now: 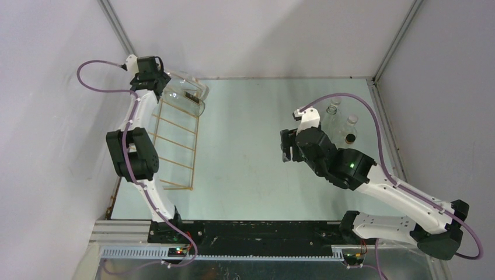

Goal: Take the wine bottle off the wine rack

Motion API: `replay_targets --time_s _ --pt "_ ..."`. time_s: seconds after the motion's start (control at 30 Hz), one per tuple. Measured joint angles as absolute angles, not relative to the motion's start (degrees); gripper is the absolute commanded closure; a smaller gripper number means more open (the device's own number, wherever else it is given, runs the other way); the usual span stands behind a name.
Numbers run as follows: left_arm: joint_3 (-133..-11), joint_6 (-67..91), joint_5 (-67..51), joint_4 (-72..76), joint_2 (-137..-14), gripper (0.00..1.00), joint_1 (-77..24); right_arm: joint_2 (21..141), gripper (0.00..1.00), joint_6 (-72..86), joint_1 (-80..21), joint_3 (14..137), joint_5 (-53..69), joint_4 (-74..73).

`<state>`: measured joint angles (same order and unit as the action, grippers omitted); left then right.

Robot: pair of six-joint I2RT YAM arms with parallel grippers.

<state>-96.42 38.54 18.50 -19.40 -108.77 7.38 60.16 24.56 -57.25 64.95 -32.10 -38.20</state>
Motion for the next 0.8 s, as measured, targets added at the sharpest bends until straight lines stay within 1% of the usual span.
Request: replay_targets --time_s 0.8 --pt "-99.48 37.45 24.14 -16.95 -113.54 0.3 7.53 62.87 0.26 23.29 -54.78 64.86 -29.82 -37.58"
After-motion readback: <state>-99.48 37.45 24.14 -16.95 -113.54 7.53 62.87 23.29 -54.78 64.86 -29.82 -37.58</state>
